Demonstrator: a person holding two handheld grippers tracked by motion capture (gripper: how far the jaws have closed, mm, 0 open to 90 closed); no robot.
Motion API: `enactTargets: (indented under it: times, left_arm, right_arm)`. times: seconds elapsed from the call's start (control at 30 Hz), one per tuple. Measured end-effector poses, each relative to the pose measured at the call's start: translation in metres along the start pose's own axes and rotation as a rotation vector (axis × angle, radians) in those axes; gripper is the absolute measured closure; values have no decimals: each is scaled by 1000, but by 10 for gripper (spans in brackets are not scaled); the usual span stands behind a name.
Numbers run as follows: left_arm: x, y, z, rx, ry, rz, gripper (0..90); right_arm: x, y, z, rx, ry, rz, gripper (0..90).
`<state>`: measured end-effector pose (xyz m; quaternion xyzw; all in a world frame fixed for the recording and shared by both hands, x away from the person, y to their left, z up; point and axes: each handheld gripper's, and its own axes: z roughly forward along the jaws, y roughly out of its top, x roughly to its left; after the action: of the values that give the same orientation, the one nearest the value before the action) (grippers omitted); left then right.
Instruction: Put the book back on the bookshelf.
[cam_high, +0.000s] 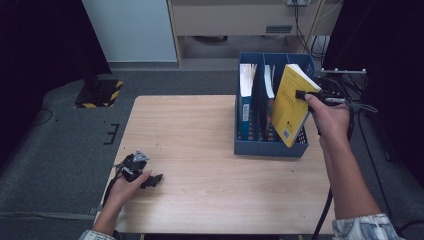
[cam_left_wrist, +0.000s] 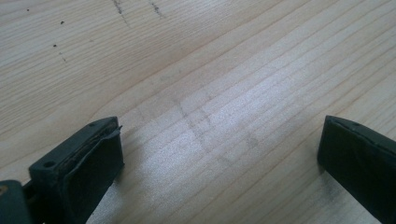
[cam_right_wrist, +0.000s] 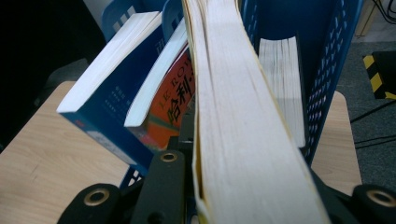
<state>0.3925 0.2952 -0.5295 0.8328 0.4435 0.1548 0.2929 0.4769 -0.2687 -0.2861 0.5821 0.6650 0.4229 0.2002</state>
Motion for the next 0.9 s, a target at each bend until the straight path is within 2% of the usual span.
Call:
enactTargets:
  times: [0.33, 0.43, 0.53, 0.9]
  left_arm:
    - [0, 0, 0, 1, -2, 2, 0]
    - [0, 0, 0, 1, -3, 2, 0]
    - [-1, 0, 0, 2, -4, 3, 0]
    - [-1, 1, 1, 2, -7, 8, 0]
  right_arm:
    - [9, 9, 22, -29, -52, 37, 749]
    - [15, 9, 29, -16, -72, 19, 748]
    - [17, 10, 35, -14, -81, 21, 747]
    - [27, 17, 48, -22, -93, 17, 744]
